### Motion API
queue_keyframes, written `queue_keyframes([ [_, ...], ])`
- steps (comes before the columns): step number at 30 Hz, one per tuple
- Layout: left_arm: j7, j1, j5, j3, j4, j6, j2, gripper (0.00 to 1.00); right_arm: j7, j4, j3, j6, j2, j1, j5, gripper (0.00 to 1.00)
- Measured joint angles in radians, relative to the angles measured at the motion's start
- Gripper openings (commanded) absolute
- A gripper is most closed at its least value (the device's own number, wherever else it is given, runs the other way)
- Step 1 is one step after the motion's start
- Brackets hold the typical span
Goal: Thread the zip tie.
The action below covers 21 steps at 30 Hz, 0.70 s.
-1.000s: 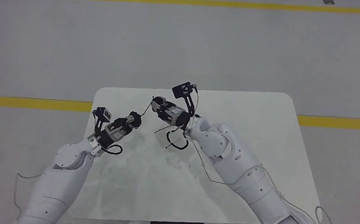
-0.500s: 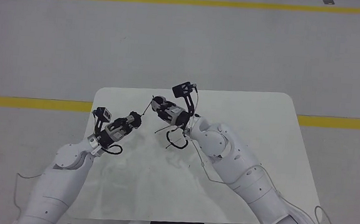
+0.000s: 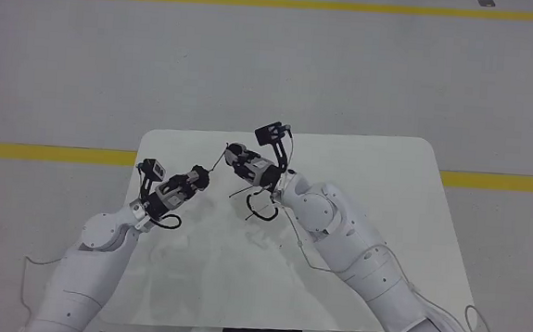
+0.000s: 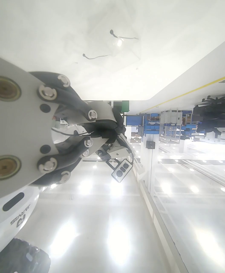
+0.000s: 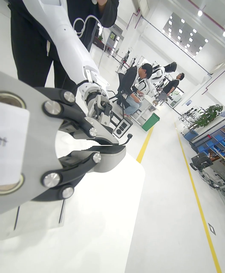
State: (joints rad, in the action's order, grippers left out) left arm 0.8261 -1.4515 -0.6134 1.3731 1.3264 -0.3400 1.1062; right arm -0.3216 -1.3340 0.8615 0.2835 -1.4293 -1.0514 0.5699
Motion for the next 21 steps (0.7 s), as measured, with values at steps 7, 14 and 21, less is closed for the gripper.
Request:
queue_keyframes([
  [7, 0.0, 0.0, 0.0, 0.0, 0.0, 0.0, 0.0, 0.0, -0.015, 0.006, -0.001, 0.005, -0.002, 0.001, -0.001, 0.0],
  [14, 0.0, 0.0, 0.0, 0.0, 0.0, 0.0, 0.0, 0.0, -0.026, 0.01, -0.001, 0.007, -0.004, 0.0, -0.003, 0.0],
  [21, 0.0, 0.0, 0.0, 0.0, 0.0, 0.0, 0.0, 0.0, -0.027, 0.011, -0.002, 0.009, -0.007, -0.002, -0.002, 0.0],
])
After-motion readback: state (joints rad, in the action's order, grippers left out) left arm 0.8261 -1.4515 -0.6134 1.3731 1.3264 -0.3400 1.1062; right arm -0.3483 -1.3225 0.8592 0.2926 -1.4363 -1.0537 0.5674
